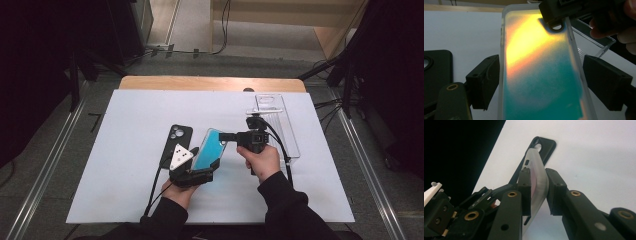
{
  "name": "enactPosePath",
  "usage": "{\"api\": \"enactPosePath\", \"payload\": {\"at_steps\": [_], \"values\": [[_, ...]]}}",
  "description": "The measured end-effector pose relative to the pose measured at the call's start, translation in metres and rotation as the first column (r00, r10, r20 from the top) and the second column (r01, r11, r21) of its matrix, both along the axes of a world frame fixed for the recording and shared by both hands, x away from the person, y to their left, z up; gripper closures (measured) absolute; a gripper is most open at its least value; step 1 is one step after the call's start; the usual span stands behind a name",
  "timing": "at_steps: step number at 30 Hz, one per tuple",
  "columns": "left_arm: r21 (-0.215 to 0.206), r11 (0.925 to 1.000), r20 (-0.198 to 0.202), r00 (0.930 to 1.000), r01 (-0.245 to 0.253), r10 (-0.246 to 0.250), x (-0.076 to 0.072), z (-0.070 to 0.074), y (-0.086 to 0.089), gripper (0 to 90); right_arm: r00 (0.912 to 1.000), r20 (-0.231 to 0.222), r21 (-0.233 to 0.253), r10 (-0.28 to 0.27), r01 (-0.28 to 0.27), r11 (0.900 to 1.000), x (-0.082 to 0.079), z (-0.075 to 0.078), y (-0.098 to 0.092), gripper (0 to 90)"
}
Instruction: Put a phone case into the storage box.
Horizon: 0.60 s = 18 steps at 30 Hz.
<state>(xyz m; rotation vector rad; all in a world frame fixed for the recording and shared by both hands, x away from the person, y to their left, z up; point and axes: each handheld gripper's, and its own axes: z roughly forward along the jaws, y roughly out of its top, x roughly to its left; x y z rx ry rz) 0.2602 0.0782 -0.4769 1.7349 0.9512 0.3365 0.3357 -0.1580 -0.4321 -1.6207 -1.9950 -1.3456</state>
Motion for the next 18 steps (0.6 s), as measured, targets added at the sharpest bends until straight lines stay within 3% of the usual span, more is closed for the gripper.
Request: {"api": "enactPosePath", "payload": {"at_steps": [2,9,13,18], "values": [[0.007,1.0,0.012,0.9999,0.0,0.0,-0.001,0.0,-0.001,16.6,1.0,-0.008,0.007,0.0,0.0,1.0,-0.001,0.002,0.0,75.0],[0.031,0.9994,-0.034,0.9993,0.015,-0.014,0.0,0.002,-0.004,16.0,0.9995,-0.021,0.028,0.022,-0.021,0.999,-0.002,0.007,0.0,77.1],[0.016,0.9989,-0.069,0.9967,0.044,-0.043,0.001,0.003,-0.005,15.5,0.9996,-0.013,0.015,0.025,-0.025,1.0,-0.002,0.008,-0.001,77.3],[0.062,0.9955,-0.137,0.9886,0.072,-0.063,0.004,0.009,-0.007,17.2,0.9997,0.014,-0.008,0.018,-0.018,1.0,-0.003,0.011,-0.005,77.3]]}}
